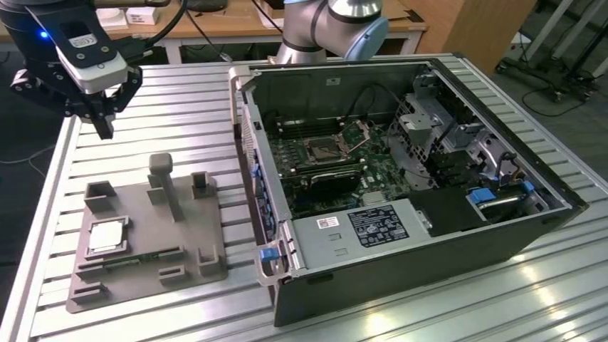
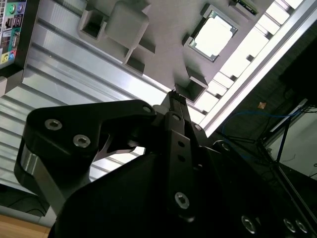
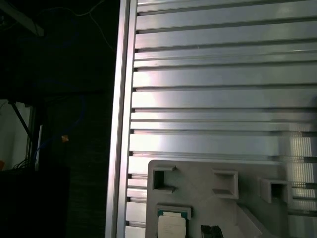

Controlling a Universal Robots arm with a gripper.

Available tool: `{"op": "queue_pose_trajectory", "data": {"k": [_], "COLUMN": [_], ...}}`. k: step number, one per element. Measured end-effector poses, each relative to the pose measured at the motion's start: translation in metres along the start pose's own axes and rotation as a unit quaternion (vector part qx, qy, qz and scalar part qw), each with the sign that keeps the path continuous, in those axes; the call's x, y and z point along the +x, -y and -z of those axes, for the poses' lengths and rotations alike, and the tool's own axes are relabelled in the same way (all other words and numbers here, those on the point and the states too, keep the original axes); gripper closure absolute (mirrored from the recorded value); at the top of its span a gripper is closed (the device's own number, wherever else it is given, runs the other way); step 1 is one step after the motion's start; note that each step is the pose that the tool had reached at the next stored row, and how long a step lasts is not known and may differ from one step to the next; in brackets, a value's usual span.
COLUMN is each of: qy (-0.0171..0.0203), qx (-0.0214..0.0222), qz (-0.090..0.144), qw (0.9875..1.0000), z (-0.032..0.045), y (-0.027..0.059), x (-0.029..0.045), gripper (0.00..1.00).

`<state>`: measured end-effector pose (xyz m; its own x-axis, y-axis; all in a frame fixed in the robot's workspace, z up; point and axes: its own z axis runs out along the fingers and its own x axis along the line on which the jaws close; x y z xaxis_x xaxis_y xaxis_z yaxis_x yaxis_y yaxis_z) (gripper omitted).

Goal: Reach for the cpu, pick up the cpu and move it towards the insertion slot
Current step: 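Reach for the cpu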

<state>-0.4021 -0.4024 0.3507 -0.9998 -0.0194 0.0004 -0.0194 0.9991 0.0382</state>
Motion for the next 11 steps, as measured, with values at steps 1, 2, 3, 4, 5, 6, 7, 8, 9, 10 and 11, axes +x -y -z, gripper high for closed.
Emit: {"op": "queue_pose_trajectory", "data": {"k": [1, 2, 3, 4, 5, 6, 7, 8, 9, 10, 11], "qy": [0.0, 0.0, 0.0, 0.0, 0.0, 0.0, 0.0, 0.0, 0.0, 0.0001, 0.0001], "qx": [0.0, 0.0, 0.0, 0.0, 0.0, 0.0, 0.0, 0.0, 0.0, 0.0, 0.0], "qz": [0.0, 0.0, 0.0, 0.0, 0.0, 0.0, 0.0, 0.0, 0.0, 0.0, 0.0], "qw": [1.0, 1.0, 1.0, 1.0, 1.0, 1.0, 1.0, 1.0, 1.0, 1.0, 1.0], "z": [0.0, 0.0, 0.0, 0.0, 0.0, -0.0001, -0.0002, -0.0005, -0.0009, -0.0013, -0.0017], "y": [0.0, 0.0, 0.0, 0.0, 0.0, 0.0001, 0.0001, 0.0001, 0.0001, 0.0002, 0.0004], "x": [0.0, 0.0, 0.0, 0.0, 0.0, 0.0, 0.0, 0.0, 0.0, 0.0001, 0.0001], "gripper": [0.89, 0.89, 0.89, 0.89, 0.89, 0.83, 0.83, 0.76, 0.76, 0.76, 0.76]}}
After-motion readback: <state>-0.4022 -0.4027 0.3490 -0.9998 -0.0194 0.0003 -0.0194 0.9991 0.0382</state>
